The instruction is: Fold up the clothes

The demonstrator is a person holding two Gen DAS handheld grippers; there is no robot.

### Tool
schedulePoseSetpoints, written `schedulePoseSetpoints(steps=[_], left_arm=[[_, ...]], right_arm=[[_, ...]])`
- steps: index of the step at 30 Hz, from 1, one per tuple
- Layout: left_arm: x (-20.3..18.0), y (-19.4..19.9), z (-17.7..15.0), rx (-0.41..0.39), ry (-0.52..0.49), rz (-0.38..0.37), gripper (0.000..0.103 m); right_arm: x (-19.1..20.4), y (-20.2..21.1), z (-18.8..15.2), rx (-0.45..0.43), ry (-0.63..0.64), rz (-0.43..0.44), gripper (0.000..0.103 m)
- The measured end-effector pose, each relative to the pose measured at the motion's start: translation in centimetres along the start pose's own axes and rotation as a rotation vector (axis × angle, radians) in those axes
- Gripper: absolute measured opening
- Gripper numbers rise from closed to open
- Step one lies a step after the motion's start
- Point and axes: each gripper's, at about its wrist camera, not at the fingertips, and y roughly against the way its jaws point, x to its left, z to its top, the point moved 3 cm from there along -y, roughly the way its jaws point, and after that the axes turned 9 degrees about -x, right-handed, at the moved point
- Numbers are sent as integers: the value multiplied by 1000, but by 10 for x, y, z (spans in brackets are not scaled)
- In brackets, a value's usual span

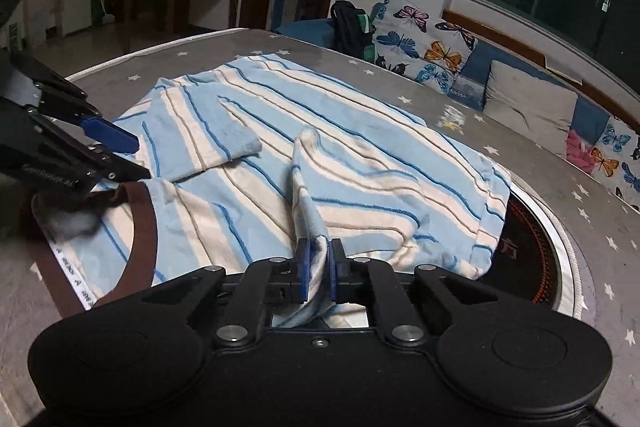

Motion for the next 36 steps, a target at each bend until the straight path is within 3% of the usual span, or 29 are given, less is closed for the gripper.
schedulePoseSetpoints(steps=[1,4,14,17,20,24,27,31,36], left_arm=[[3,-1,0,2,12,-6,17],[9,4,-1,-8,42,-22,11],[12,33,1,-68,5,10,10],[10,32,0,-59,-19,-30,10],[3,27,-1,-47,-71,-48,11],[-6,17,-2,-29,-137,-57,28],[-8,7,-2,-11,-160,-51,29],[8,-7,-3,32,-83,-74,16],[25,11,2,-20,9,-87,9]], right_arm=[[1,-1,2,-1,5,9,11],[7,-5,7,-5,20,30,13],[11,-21,10,18,43,48,17],[11,-22,10,25,49,48,16],[10,-23,9,31,55,47,16],[10,-25,9,40,64,46,17],[10,-27,8,47,70,45,17],[9,-29,8,56,78,44,16],[11,-25,20,41,106,33,10]])
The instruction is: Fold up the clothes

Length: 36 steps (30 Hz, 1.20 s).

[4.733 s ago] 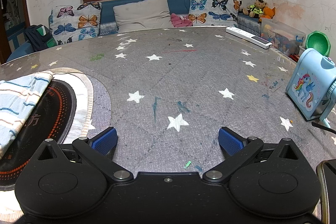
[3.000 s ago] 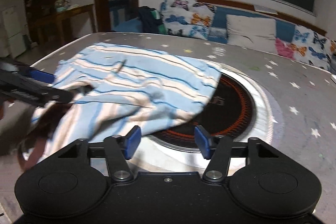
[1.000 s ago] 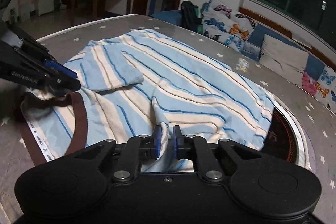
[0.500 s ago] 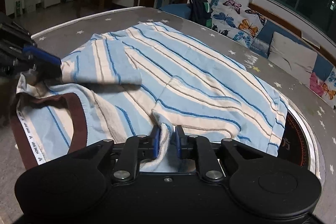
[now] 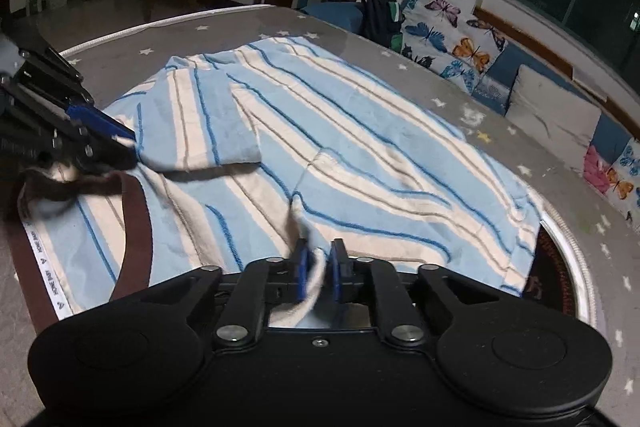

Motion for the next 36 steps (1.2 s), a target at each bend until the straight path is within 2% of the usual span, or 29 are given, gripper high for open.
schedulePoseSetpoints(steps=[8,10,16,19,24,26,29,31,34,36], left_arm=[[21,48,23,-121,16,70,8],[34,62,26,-147,28,124,8],[60,92,33,-195,78,207,8],[65,98,37,-190,90,197,8],[55,93,20,-150,37,190,8],[54,88,8,-125,41,191,8],[57,82,-3,-103,57,197,8],[61,81,-8,-96,65,198,8],[64,79,-14,-91,57,198,8],[63,78,-20,-82,42,189,9]], right_arm=[[-18,35,24,-79,10,-62,10],[-20,41,27,-82,9,-65,9],[-24,56,34,-90,8,-74,5],[-27,64,38,-94,7,-79,5],[-31,77,44,-101,6,-87,6],[-32,82,46,-103,6,-89,10],[-11,64,31,-67,35,-29,15],[2,55,23,-47,59,7,26],[23,46,18,-14,114,30,31],[22,43,16,-2,124,22,31]])
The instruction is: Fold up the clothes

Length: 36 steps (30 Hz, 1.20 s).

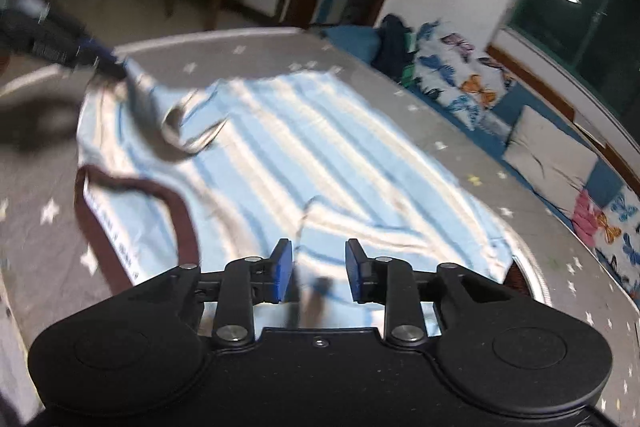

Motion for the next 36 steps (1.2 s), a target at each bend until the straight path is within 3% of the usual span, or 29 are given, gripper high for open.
schedulePoseSetpoints(steps=[5,9,11,15,18,21,27,36], left_arm=[[-4,0,-13,4,-57,-18,13],[-7,0,-19,-3,-105,-24,36],[-9,1,-22,-8,-130,-27,38],[-16,-5,-26,5,-203,-45,36],[-18,-14,-27,28,-224,-56,13],[-14,-16,-21,19,-213,-52,10],[-3,-11,18,-68,-198,9,8],[29,-15,129,-199,-137,108,7]], right_arm=[[-2,-7,-7,31,23,-20,31],[-4,-12,-12,55,42,-36,30],[-5,-15,-15,67,51,-44,26],[-7,-20,-20,92,70,-61,16],[-10,-21,-22,102,88,-76,9],[-18,-15,-18,97,112,-98,8],[-51,2,7,60,143,-175,8],[-107,10,68,-24,155,-324,7]])
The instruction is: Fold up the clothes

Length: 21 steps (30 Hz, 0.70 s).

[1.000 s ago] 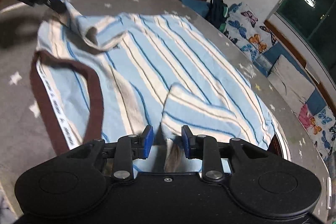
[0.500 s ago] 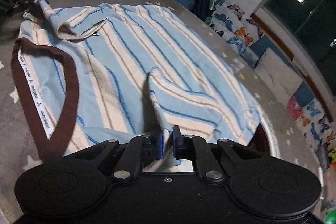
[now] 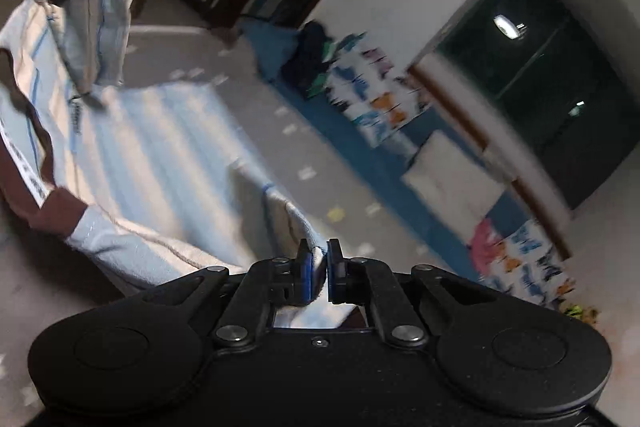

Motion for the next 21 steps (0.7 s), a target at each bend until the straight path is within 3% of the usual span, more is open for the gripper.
schedulePoseSetpoints(steps=[8,13,17,21], left_arm=[[37,-40,98,-67,97,96,7],[58,-49,169,-195,133,213,7],[64,-41,191,-247,156,228,6],[57,-27,177,-245,132,219,7]], right_arm=[[-76,-46,72,-40,33,-201,7],[-117,-58,117,-143,3,-329,7],[-109,-45,100,-157,-18,-302,7],[-101,-32,82,-172,-39,-275,7]])
